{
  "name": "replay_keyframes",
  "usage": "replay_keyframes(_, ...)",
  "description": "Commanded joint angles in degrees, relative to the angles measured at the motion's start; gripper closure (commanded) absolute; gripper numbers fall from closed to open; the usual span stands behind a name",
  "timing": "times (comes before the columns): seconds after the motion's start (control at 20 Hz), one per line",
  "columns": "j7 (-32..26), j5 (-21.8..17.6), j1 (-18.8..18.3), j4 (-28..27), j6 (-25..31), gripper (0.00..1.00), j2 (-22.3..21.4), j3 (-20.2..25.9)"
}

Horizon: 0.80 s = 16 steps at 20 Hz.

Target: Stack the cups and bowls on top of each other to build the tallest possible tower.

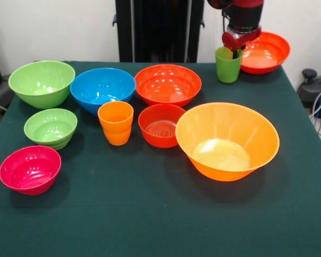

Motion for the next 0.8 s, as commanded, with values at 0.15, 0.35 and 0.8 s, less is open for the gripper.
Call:
replay_keyframes(0.15, 4.29, -2.11, 1.83, -8.22, -3.41, 1.00, 6.83, -3.18)
replay_keyframes(0.35, 4.16, -2.91, 3.91, -9.34, -5.18, 1.00, 6.73, -5.41)
replay_keyframes(0.8, 3.53, -1.81, 5.40, -10.37, -7.19, 1.00, 7.30, -7.06)
